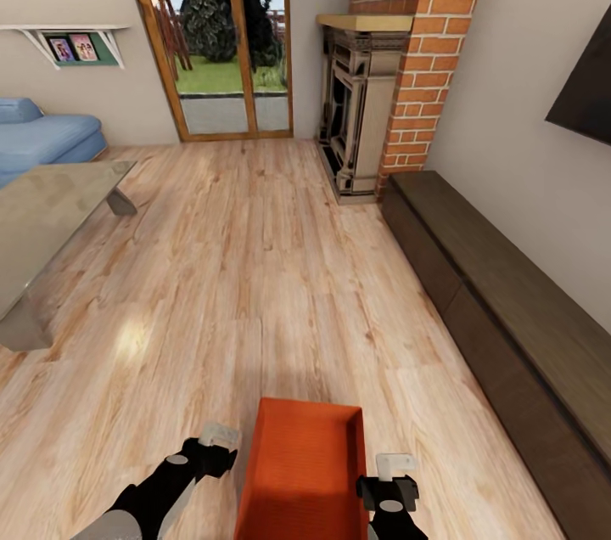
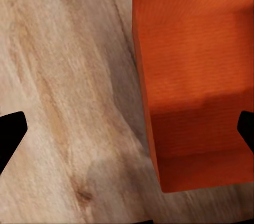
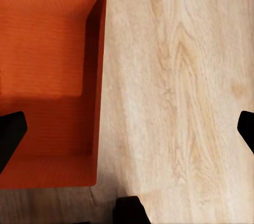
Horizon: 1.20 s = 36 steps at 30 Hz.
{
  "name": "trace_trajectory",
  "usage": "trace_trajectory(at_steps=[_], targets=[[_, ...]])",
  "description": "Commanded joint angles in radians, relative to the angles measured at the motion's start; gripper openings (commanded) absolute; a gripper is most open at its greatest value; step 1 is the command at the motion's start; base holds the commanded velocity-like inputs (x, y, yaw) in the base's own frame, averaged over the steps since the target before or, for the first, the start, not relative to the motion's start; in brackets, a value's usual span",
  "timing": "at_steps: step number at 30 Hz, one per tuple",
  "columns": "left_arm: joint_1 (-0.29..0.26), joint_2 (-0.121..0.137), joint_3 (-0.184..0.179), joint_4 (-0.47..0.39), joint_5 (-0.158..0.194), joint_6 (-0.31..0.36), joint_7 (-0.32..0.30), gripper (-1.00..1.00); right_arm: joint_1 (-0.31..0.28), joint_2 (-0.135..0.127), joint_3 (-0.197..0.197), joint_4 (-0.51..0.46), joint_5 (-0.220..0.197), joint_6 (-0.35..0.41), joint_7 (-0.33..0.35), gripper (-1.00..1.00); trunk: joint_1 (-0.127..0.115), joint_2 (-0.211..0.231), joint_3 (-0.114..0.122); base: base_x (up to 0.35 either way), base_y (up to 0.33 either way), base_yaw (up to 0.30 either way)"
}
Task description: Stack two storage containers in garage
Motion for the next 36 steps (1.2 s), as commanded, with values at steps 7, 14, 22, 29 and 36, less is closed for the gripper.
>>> trace_trajectory(at_steps=[7, 14, 22, 29, 36], targets=[[-0.005, 0.0, 0.005, -0.001, -0.008, 0.001, -0.012, 1.0, 0.0, -0.001, 0.003, -0.003, 0.004, 0.009, -0.007, 1.0, 0.0, 0.0, -0.003, 0.023, 0.0, 0.0], [-0.005, 0.0, 0.011, 0.004, -0.005, -0.001, -0.1, 1.0, 0.0, -0.001, 0.002, -0.004, 0.004, 0.007, -0.007, 1.0, 0.0, 0.0, -0.01, 0.003, 0.0, 0.0], [-0.005, 0.0, 0.013, 0.009, 0.015, 0.006, -0.178, 1.0, 0.0, -0.001, 0.003, -0.004, -0.021, 0.007, -0.007, 1.0, 0.0, 0.0, -0.012, 0.0, 0.0, 0.0], [-0.005, -0.001, 0.014, 0.01, 0.073, 0.008, -0.232, 1.0, 0.0, -0.001, 0.003, -0.004, -0.025, 0.007, -0.007, 1.0, 0.0, 0.0, -0.012, 0.0, 0.0, 0.0], [-0.005, -0.001, 0.014, 0.009, 0.165, 0.004, -0.239, 1.0, 0.0, -0.001, 0.003, -0.004, -0.026, 0.007, -0.007, 1.0, 0.0, 0.0, -0.012, 0.0, 0.0, 0.0]])
